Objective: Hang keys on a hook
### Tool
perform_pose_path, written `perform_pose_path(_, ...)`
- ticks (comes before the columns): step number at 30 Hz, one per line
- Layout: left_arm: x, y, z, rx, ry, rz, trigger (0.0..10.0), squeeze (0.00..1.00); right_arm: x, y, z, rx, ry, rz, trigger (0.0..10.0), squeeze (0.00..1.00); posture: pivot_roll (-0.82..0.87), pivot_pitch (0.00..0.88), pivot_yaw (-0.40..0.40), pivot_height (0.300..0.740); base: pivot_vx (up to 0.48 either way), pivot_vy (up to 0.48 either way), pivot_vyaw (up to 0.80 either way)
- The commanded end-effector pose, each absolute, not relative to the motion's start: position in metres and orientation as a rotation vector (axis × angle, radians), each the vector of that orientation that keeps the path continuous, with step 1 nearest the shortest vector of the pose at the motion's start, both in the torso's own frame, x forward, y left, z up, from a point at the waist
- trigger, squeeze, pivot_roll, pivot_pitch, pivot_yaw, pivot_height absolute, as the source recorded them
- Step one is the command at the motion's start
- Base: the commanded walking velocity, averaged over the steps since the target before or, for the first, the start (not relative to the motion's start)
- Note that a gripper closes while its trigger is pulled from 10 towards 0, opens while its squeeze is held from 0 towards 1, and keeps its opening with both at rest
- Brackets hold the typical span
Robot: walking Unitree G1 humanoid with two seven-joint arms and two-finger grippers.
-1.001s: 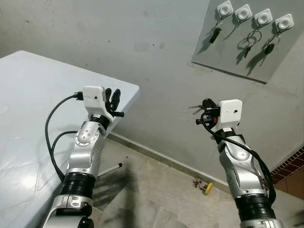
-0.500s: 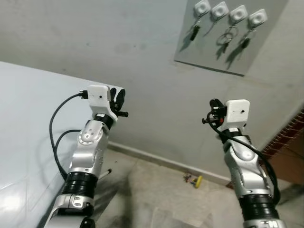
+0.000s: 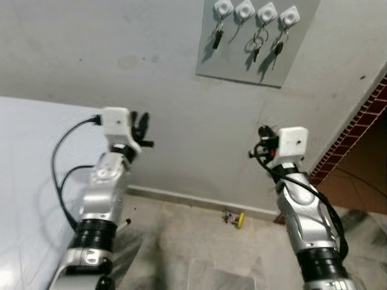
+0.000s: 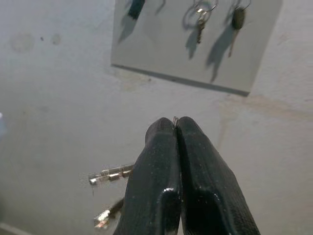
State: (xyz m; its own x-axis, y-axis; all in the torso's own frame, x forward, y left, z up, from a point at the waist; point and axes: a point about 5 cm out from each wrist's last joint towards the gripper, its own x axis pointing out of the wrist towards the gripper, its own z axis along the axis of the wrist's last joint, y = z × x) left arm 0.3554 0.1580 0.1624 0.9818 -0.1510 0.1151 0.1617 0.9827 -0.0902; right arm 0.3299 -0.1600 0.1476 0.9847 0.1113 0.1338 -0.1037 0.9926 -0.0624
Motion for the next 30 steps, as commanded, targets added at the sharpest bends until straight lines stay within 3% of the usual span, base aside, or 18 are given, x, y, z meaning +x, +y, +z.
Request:
perform_pose_path(1, 0.3555, 0.1481, 0.1661, -0.108, -0.112, -0.207, 10.0, 0.00, 0.3290, -0.1660, 0.1545, -0.059, -0.168, 0.087, 10.0, 0.00, -0.07, 0.000, -0.021, 0.740, 0.000, 0.000, 0.00)
perform_pose_path(30, 0.3566, 0.1513, 0.1675, -0.113, -0.108, -0.197, 10.0, 0.00, 0.3252, -0.1693, 0.1538, -0.065, -0.170, 0.105, 10.0, 0.00, -0.07, 0.000, -0.018, 0.740, 0.394, 0.000, 0.00)
